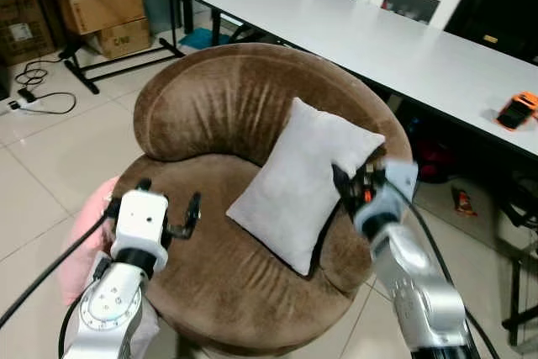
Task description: Move the pillow to the sofa from floor
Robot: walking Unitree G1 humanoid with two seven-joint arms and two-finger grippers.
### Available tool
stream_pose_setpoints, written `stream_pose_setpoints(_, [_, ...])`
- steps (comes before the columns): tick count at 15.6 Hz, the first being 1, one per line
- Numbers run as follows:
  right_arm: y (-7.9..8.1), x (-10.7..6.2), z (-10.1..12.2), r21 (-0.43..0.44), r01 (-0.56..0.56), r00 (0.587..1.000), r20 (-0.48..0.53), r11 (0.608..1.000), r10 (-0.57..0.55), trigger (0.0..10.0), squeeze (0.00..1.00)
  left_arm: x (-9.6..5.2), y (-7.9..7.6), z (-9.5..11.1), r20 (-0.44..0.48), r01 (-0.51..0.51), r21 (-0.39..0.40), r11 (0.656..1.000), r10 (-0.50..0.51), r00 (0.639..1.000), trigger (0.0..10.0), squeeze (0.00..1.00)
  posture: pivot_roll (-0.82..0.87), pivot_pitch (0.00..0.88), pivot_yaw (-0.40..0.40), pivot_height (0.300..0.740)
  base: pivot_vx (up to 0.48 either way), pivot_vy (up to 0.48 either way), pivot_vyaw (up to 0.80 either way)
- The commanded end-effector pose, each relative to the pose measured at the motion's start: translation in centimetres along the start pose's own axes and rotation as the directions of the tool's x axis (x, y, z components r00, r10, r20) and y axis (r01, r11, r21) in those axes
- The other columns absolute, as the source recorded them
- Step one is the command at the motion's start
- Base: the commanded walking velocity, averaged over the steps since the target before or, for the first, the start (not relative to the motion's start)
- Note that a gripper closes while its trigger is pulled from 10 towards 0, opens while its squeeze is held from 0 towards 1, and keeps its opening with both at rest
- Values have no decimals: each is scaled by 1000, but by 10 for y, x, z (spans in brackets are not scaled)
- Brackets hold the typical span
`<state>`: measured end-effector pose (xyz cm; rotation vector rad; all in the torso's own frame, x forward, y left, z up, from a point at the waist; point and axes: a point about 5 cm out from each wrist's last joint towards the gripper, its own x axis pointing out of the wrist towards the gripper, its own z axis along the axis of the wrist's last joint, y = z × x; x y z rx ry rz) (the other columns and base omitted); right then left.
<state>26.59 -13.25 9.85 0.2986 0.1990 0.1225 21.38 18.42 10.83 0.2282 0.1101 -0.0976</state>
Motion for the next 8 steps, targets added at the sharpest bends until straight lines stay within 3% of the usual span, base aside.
stream_pose_setpoints(1, [-2,-5,10,8,10,1000,26,1000,-10,10000,0,0,-4,2,1,0,4,1000,0,1000,10000,110,5,0,-112,740,0,0,0])
stream_pose_setpoints(4, [-5,-18,9,-85,-8,1000,-4,996,8,10000,0,-4,-7,1,24,-31,22,999,30,999,10000,59,-3,0,-117,740,0,0,0])
stream_pose_setpoints(8, [-2,-22,5,-99,-21,998,-57,995,16,10000,0,-8,-7,-1,19,-57,31,998,57,998,10000,55,9,0,-125,740,0,0,0])
